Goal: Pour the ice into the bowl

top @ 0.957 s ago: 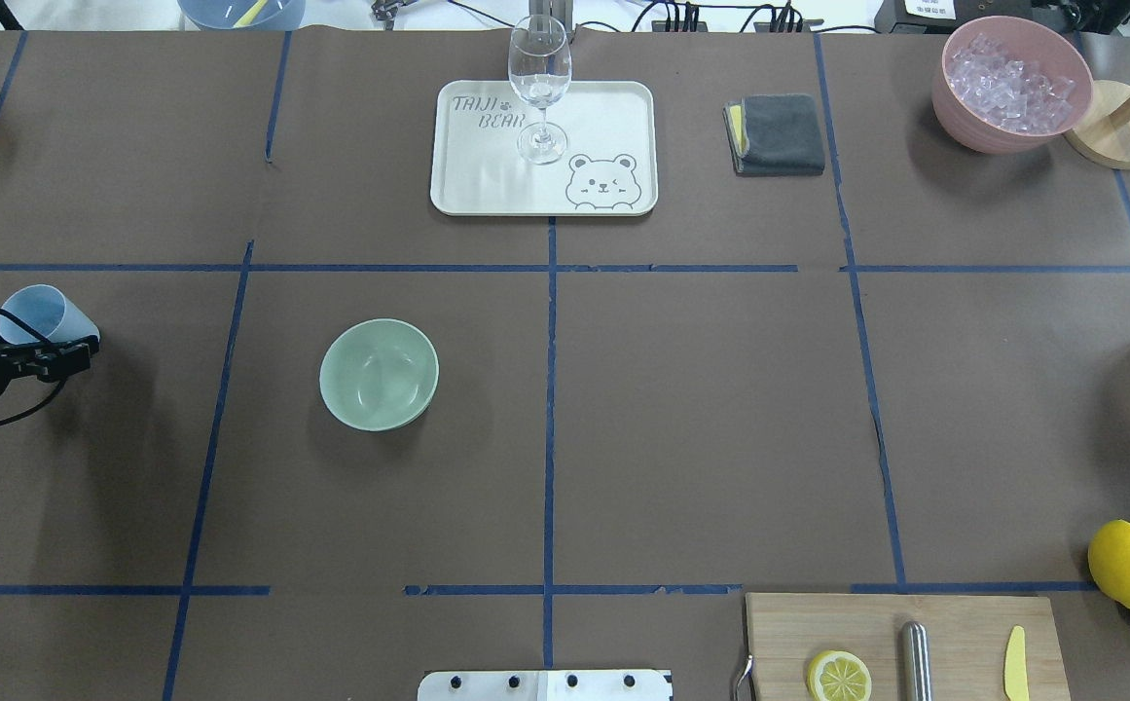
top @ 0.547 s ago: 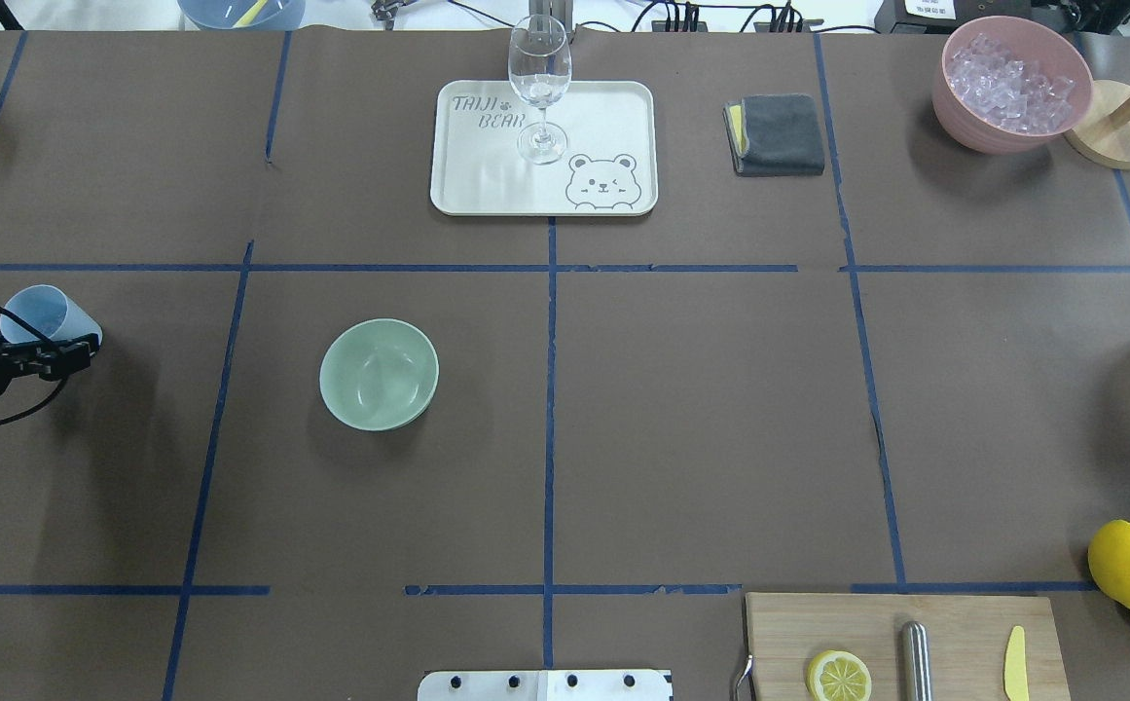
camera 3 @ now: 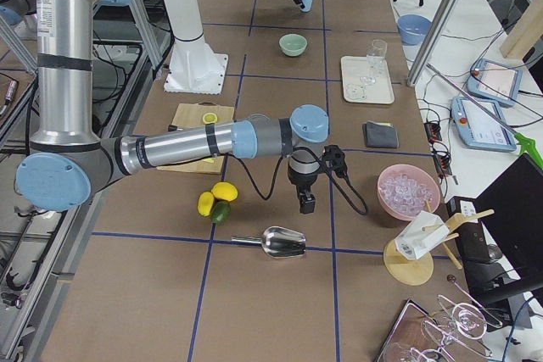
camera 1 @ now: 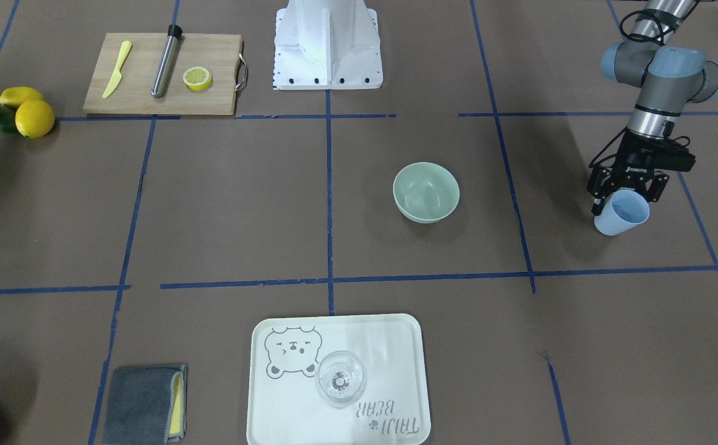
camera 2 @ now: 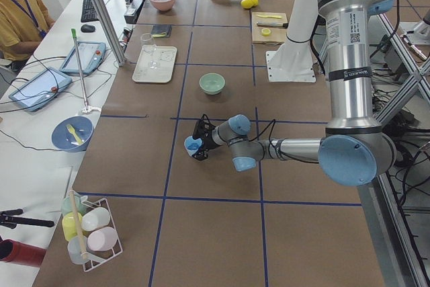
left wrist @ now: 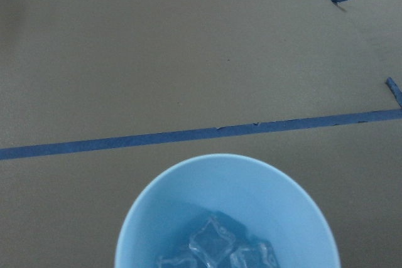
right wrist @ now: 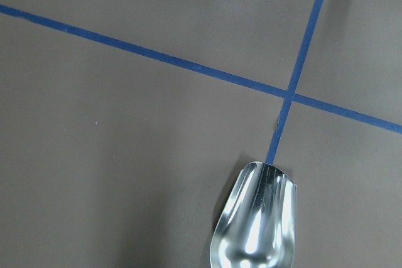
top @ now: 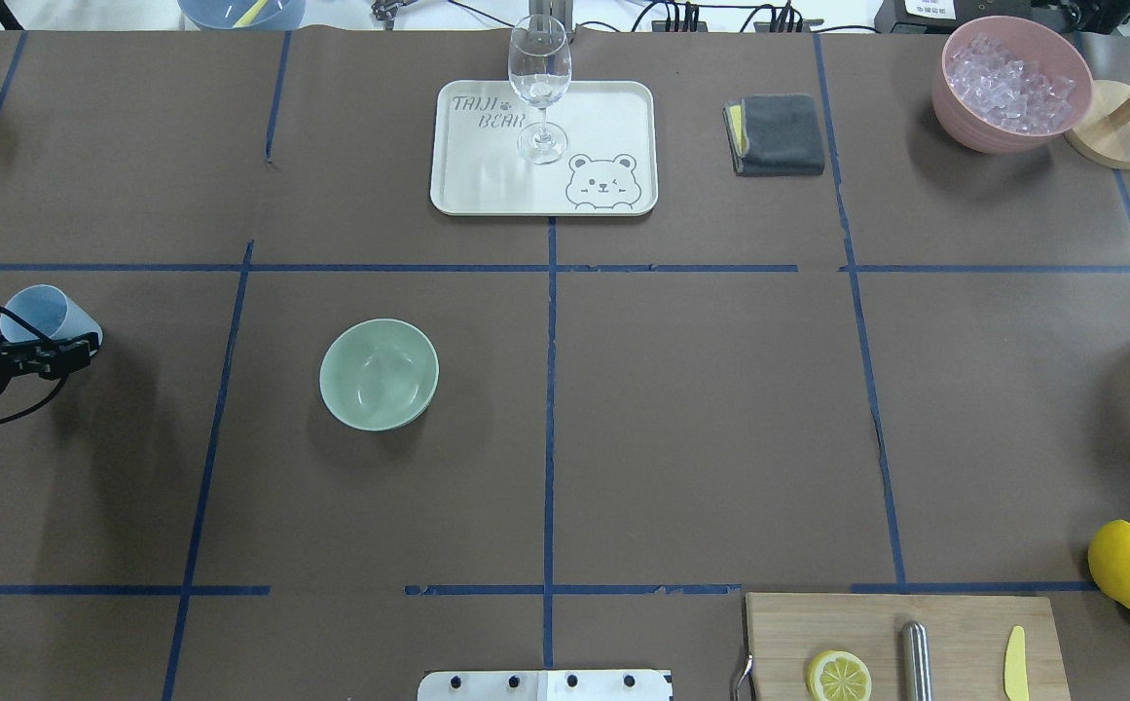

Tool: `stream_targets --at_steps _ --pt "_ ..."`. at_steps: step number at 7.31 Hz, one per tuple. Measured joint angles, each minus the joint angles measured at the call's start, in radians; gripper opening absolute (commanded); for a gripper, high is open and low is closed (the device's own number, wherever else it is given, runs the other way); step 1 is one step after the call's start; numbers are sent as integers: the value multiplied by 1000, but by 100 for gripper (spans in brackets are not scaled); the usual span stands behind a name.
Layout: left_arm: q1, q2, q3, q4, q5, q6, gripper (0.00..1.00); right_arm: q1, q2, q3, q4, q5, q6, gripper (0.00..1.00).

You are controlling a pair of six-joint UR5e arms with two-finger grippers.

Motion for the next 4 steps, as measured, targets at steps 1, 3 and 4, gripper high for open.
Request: stream_targets --at_steps 1,3,4 --pt "-1 -1 0 0 0 1 79 0 0 0 0 0 -1 100" --pt "-2 -10 1 1 -1 1 45 0 0 0 0 -1 -1 100" --pt "-5 -15 1 1 -1 1 15 0 0 0 0 -1 -2 100"
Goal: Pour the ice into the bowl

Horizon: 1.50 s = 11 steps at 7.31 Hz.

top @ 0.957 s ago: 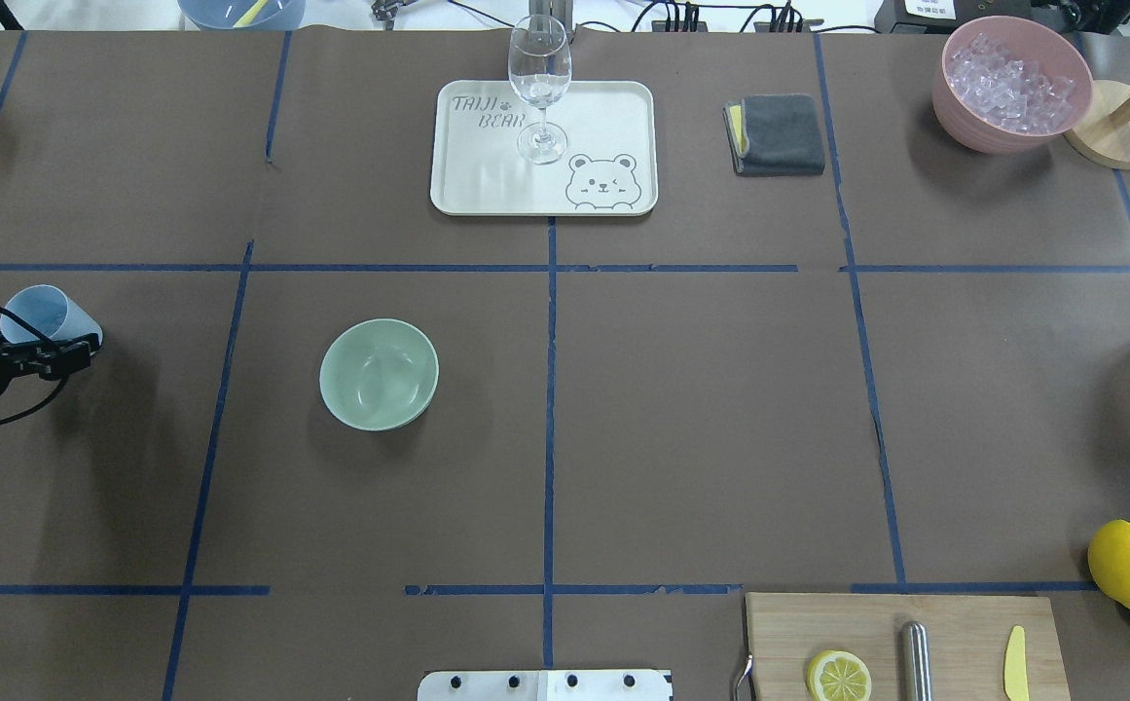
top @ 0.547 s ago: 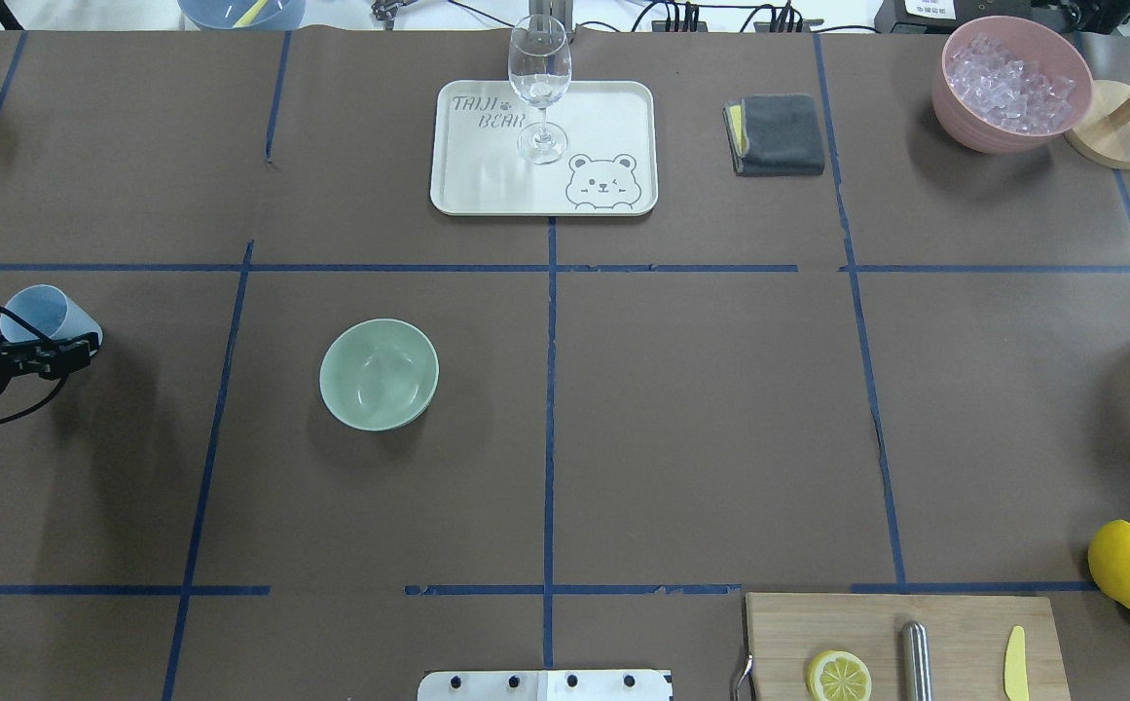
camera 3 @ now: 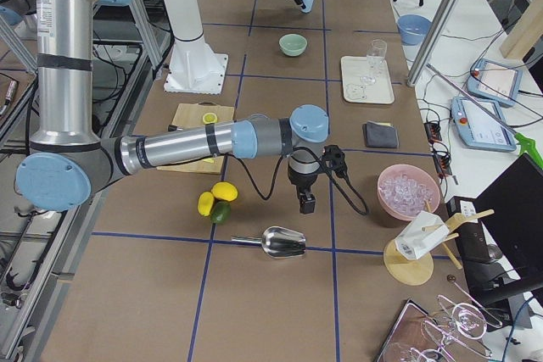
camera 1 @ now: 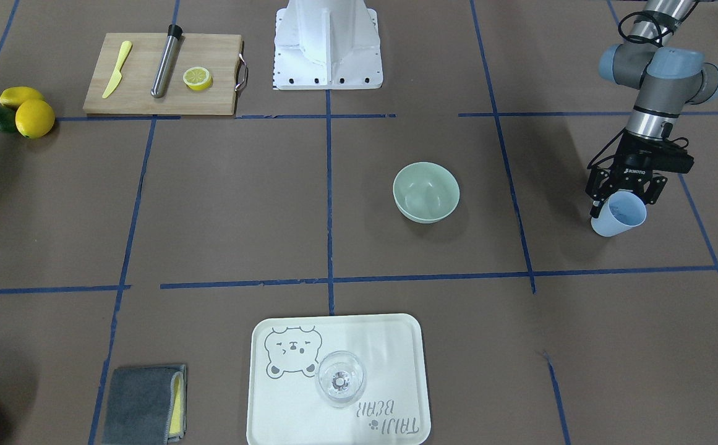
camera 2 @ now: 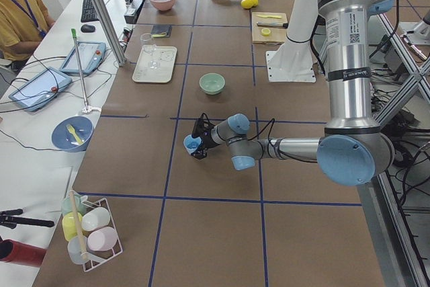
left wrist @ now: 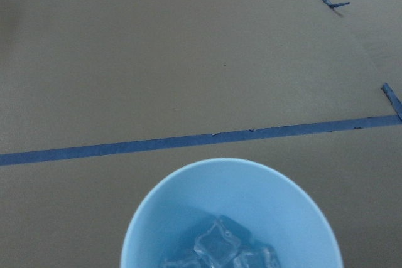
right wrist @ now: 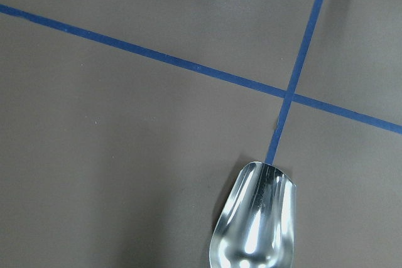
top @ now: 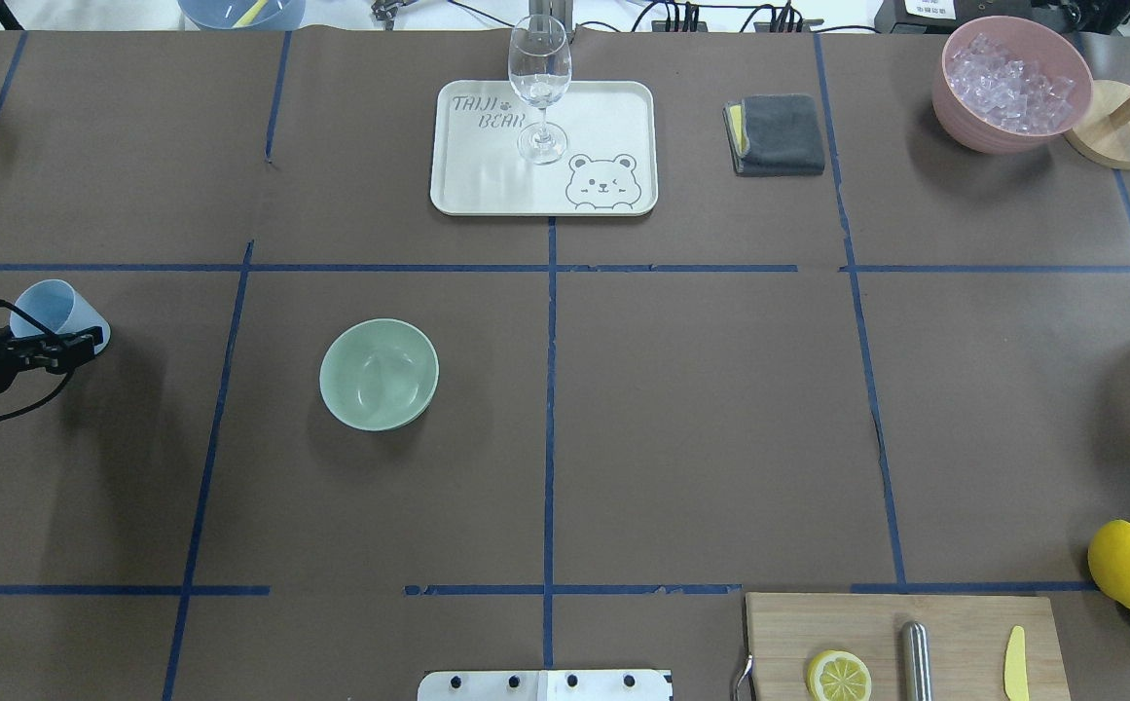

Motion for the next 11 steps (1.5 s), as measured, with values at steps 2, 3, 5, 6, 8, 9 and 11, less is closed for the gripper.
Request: stream_targets --at_steps 2,3,5,6,8,9,11 --pt "-13 -6 -9 -1 0 3 0 0 0 0 0 0 -1 100" --pt "-28 -6 -32 -2 2 36 0 0 0 1 0 0 -2 100" --pt "-49 -9 -105 -3 23 306 0 2 -3 1 0 0 -7 100" --pt "-54 -24 -136 -2 30 462 0 3 -5 1 0 0 -9 100" --pt "-57 -94 -164 45 32 641 0 7 -10 1 0 0 -11 100" --pt "-57 -156 -170 106 32 707 3 9 -13 1 0 0 -11 100" --pt "-57 -274 -180 224 33 755 0 15 -22 0 0 -1 -12 100"
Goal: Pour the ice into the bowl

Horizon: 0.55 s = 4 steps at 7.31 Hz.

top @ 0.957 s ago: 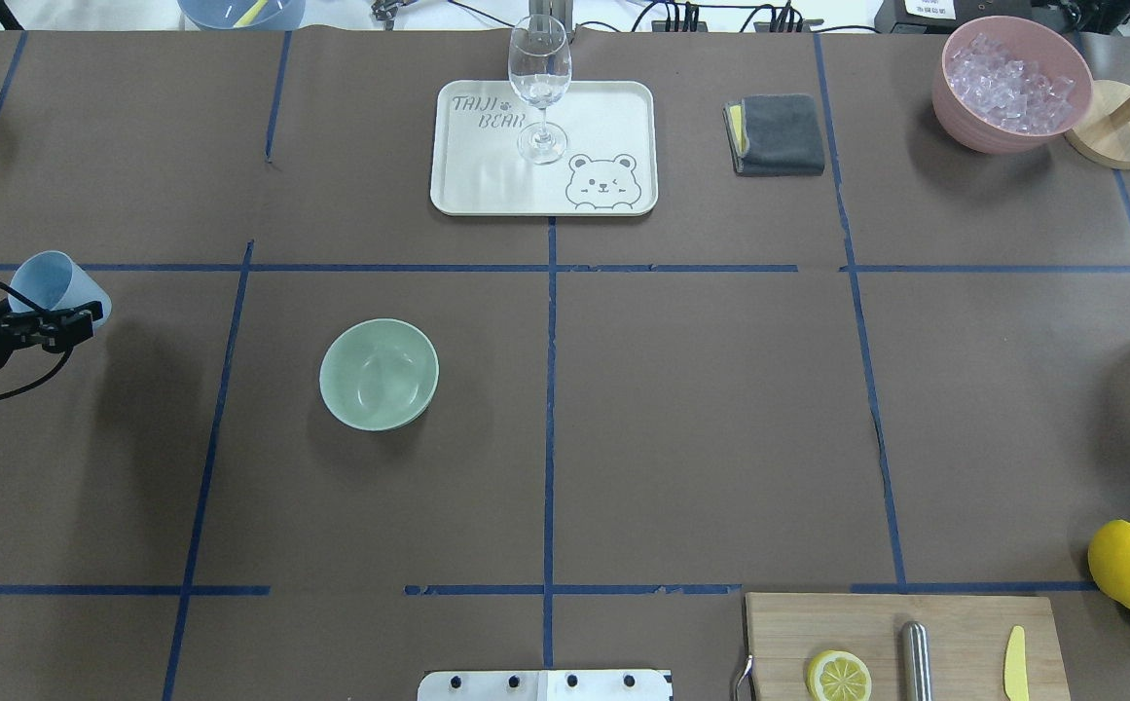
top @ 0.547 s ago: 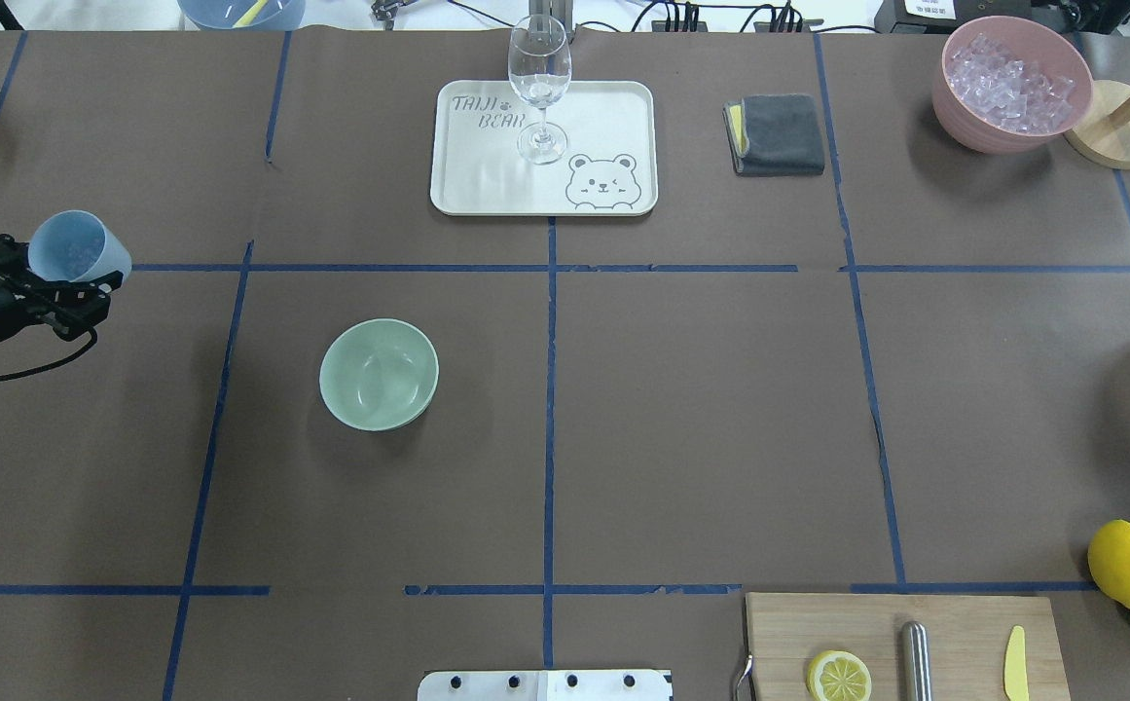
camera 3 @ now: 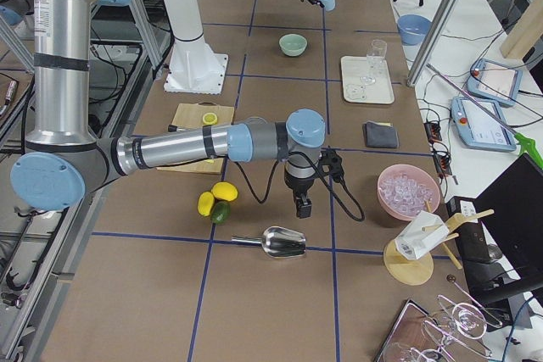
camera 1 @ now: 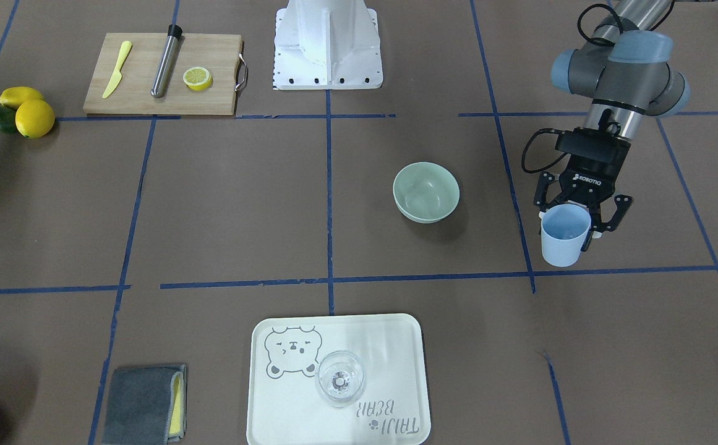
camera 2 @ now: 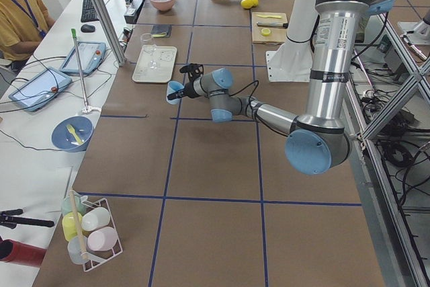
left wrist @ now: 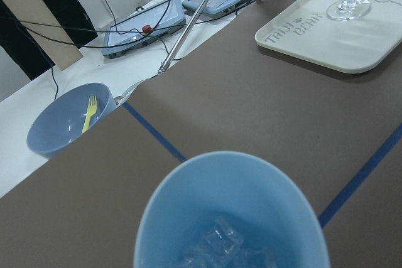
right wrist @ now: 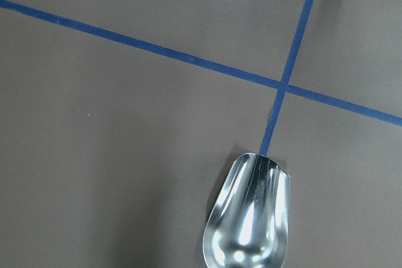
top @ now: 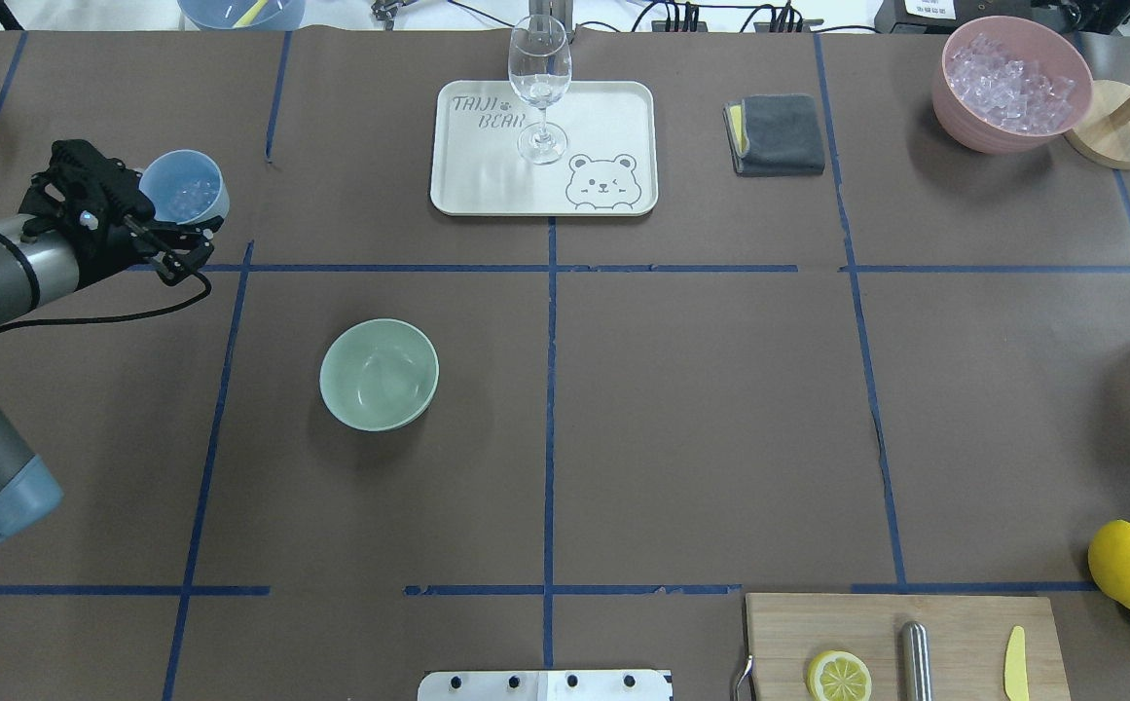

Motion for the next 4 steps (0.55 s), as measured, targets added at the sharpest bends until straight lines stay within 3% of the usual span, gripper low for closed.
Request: stream_targets --at_steps 1,2,4 --pt "4 -27 -3 28 26 6 0 3 -5 0 0 0 -1 100" --pt "34 -35 -8 39 119 28 0 6 -11 -1 0 -1 -1 100" --pt "193 -38 -13 50 428 156 0 18 -24 -1 0 -2 -2 100"
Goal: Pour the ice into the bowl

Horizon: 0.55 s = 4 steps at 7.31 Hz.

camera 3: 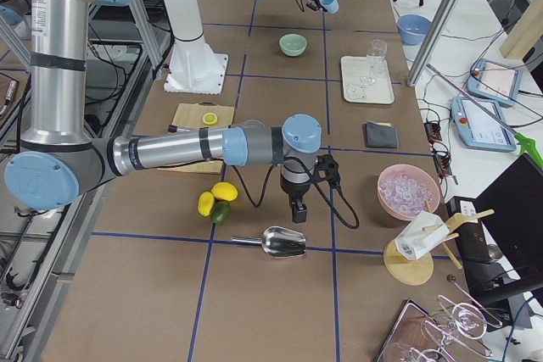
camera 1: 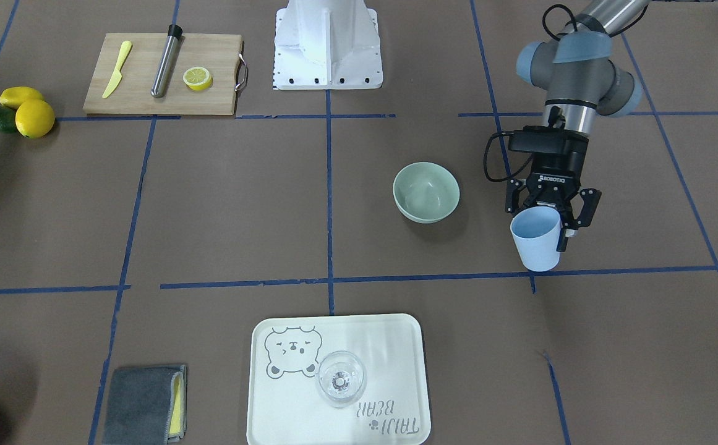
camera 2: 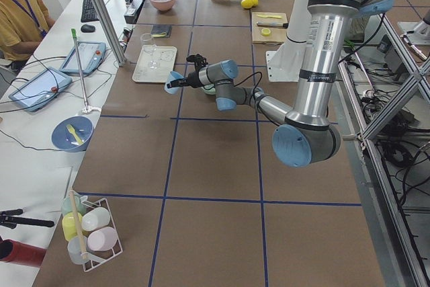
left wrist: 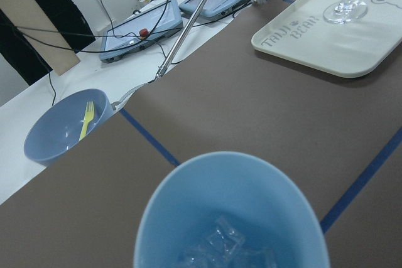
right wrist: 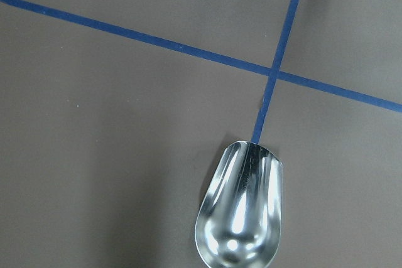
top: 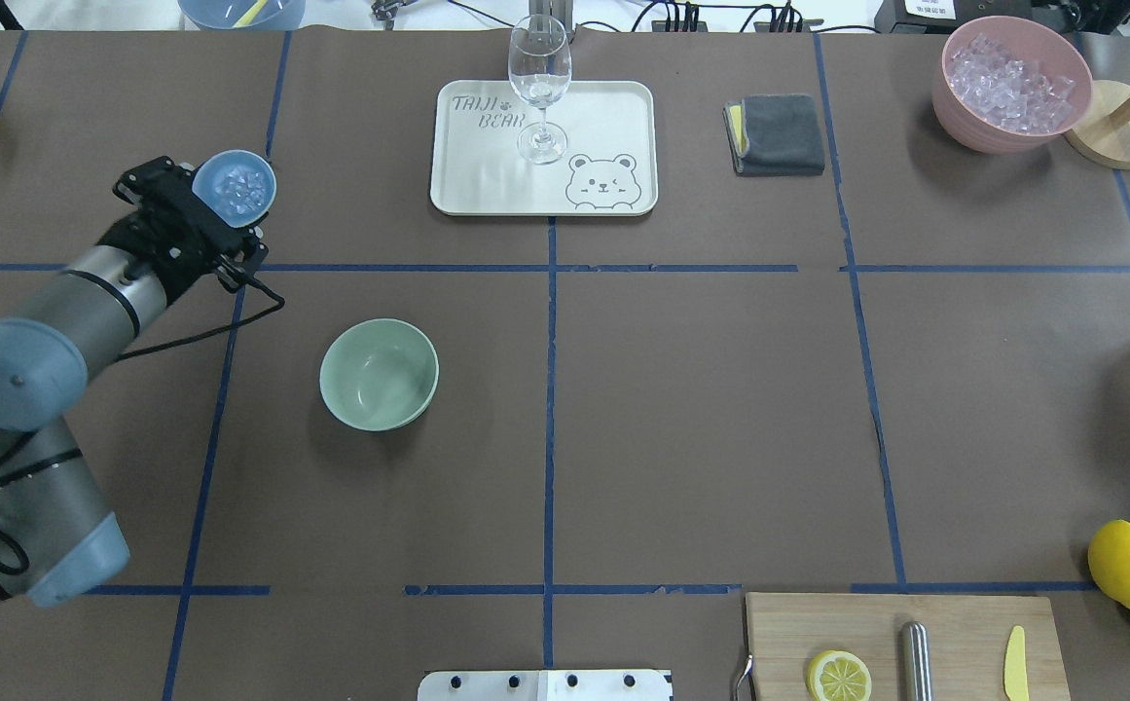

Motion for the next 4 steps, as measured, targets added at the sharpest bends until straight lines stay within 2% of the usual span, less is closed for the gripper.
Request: stream_targets --at_steps 1,4 --pt "70 -2 4 5 114 64 0 7 -9 1 0 1 0 100" --pt "229 -34 23 28 363 317 0 19 -28 3 0 1 0 100"
